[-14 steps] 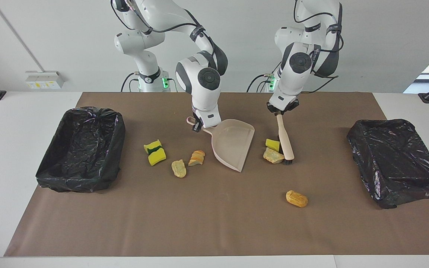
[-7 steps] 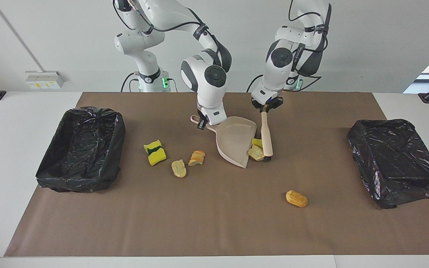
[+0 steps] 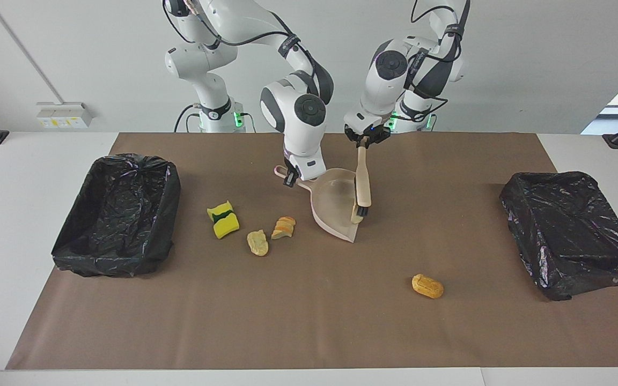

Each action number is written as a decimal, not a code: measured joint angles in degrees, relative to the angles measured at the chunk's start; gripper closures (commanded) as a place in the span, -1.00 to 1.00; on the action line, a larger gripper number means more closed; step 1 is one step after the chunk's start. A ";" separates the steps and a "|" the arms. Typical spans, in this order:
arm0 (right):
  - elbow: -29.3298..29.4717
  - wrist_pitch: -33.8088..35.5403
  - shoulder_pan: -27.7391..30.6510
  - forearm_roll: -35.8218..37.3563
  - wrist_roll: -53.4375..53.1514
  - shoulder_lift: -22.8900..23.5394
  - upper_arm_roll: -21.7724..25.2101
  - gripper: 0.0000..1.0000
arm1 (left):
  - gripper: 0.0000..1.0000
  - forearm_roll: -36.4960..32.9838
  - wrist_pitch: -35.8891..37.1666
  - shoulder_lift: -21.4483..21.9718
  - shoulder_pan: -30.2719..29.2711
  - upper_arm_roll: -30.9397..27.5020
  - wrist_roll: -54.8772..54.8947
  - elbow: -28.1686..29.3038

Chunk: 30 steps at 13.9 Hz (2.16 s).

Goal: Sweep and dump trash in bin

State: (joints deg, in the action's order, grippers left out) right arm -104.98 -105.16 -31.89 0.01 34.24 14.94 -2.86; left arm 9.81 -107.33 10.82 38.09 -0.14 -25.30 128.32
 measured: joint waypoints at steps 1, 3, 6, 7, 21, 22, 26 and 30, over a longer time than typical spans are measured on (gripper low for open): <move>0.03 0.00 -0.04 0.00 -0.04 -0.01 -0.05 1.00 | 1.00 0.66 1.69 0.22 -0.01 -0.10 0.03 -1.37; 0.06 -0.17 -0.09 0.00 -0.06 -0.01 -0.09 1.00 | 1.00 1.12 3.58 0.60 -0.01 -0.13 0.03 -3.18; 0.06 -0.38 -0.13 0.00 -0.06 -0.01 -0.09 1.00 | 1.00 1.22 3.90 0.63 -0.01 -0.17 0.09 -3.52; 0.06 -0.38 -0.14 0.00 -0.06 -0.01 -0.09 1.00 | 1.00 1.23 3.97 0.63 -0.01 -0.19 0.14 -3.52; 0.06 -0.65 -0.18 0.00 -0.06 -0.01 -0.09 1.00 | 1.00 -12.22 3.64 -12.59 -21.64 -1.99 31.08 -19.13; 0.06 -0.65 -0.18 0.00 -0.06 -0.01 -0.09 1.00 | 1.00 -13.14 3.47 -15.46 -22.72 -1.94 32.46 -21.66; 0.06 -0.71 -0.18 0.00 -0.06 -0.01 -0.09 1.00 | 1.00 -16.90 2.81 -26.62 -25.95 -1.93 38.15 -31.57; 0.06 -0.95 -0.21 0.00 -0.73 -0.01 -0.09 1.00 | 1.00 -17.72 0.72 -33.81 -26.71 -1.86 39.49 -37.20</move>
State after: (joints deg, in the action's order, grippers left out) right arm -104.92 -106.11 -32.10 0.01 33.50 14.94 -2.96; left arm -7.90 -106.61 -22.99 11.38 -2.00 14.19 91.12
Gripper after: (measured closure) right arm 0.678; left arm 0.740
